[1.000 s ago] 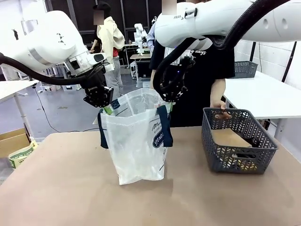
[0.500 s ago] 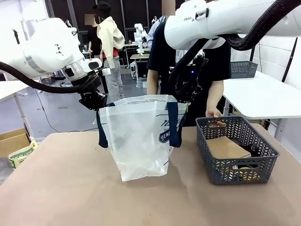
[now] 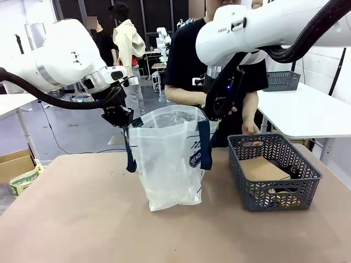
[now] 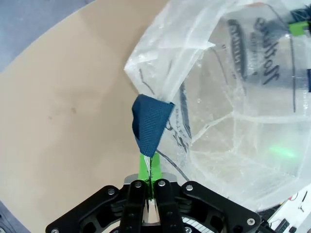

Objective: Transfer purchased items from the store into the shopping bag.
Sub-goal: Open the Reusable shopping bag in the center of the table.

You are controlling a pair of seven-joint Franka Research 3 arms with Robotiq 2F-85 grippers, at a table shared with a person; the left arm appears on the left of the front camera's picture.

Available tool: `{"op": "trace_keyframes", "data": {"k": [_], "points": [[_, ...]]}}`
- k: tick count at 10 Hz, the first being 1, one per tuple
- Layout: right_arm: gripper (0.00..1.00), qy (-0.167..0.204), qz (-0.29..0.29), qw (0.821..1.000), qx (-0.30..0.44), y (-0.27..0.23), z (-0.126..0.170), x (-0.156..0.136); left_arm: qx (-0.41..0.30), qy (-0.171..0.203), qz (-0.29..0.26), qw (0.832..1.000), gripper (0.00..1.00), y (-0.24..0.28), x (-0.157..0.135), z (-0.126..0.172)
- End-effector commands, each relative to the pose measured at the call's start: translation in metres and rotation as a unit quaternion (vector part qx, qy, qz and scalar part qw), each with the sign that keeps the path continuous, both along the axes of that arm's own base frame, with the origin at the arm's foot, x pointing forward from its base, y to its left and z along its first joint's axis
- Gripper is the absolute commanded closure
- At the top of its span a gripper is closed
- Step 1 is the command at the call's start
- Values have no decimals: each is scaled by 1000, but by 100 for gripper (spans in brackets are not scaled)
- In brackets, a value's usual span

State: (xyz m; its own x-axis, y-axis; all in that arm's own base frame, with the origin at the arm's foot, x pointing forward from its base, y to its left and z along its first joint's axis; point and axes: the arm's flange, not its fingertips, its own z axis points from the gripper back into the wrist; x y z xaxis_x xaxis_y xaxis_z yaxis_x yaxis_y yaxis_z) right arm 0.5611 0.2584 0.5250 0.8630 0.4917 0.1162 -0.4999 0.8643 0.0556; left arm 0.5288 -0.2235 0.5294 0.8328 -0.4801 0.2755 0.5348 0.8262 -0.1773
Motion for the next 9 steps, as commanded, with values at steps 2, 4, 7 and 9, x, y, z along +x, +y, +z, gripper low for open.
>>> {"op": "trace_keyframes", "data": {"k": [2,4,7,9], "points": [[100,-10,18,1000,22,5,-10,-3,-10,-5,-49,999,100,-2,-6,1],[100,-5,13,1000,5,8,-2,-1,-4,-7,-30,1000,100,-8,-4,3],[100,-5,13,1000,5,8,-2,-1,-4,-7,-30,1000,100,-8,-4,3],[100,-5,13,1000,5,8,-2,-1,-4,-7,-30,1000,100,-8,-4,3]]}}
